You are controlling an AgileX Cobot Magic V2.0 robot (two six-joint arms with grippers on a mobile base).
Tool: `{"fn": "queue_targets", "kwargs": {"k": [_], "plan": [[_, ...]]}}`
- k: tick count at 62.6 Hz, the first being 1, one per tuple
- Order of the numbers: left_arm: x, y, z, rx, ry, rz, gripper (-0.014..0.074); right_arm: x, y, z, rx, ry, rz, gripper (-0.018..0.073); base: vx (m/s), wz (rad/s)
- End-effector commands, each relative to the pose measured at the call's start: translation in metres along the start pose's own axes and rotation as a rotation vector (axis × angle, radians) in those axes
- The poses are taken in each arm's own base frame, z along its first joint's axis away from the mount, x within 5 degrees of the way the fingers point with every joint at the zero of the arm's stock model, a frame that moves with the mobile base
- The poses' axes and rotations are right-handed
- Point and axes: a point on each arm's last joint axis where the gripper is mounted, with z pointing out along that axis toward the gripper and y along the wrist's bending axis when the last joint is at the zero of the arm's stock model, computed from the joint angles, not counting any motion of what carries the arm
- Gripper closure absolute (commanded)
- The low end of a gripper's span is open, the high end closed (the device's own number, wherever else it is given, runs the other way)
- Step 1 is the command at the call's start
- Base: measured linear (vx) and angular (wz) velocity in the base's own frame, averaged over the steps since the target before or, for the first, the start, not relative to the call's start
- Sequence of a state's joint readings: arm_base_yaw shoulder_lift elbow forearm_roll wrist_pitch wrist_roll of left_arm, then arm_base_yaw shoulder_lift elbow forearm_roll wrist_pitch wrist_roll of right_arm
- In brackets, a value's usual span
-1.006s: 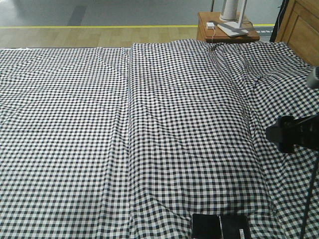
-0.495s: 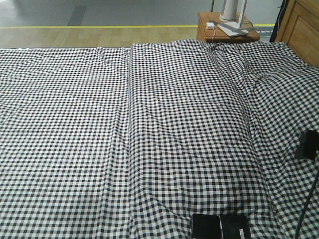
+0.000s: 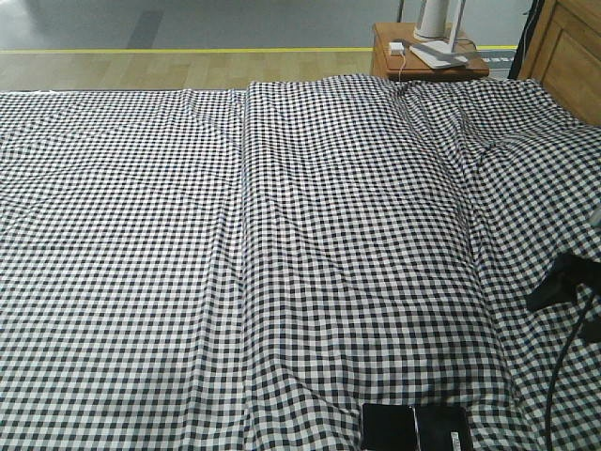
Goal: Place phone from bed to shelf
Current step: 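Lower the right gripper toward the black phone near the bed edge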
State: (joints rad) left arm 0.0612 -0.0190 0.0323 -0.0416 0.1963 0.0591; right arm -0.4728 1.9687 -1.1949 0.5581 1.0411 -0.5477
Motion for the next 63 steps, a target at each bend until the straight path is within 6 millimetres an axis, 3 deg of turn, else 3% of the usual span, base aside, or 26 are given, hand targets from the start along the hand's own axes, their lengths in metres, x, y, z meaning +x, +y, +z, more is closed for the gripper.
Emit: {"fn": "queue_targets", "kwargs": {"k": [1,27,45,63], "plan": [[-0.004,0.000,0.000,-0.003,-0.071,-0.009,0.0595,-0.008,-0.001,0.000,-0.045,0.007,-0.034,-0.0088,0.00,0.00],[-0.004,0.000,0.000,-0.003,-0.071,-0.009,0.0595,-0.005,-0.040,0.101,-0.255,0.153,-0.060,-0.0064,0.00,0.00],[-0.004,0.000,0.000,-0.003,-0.071,-0.009,0.0595,0.002,-0.054,0.151,-0.395,0.137,-0.050,-0.0055,0.00,0.00],[-0.004,0.000,0.000,-0.003,-0.071,-0.009,0.0595,0.015,-0.067,0.188,-0.450,0.142,-0.041,-0.0043,0.00,0.00]]}}
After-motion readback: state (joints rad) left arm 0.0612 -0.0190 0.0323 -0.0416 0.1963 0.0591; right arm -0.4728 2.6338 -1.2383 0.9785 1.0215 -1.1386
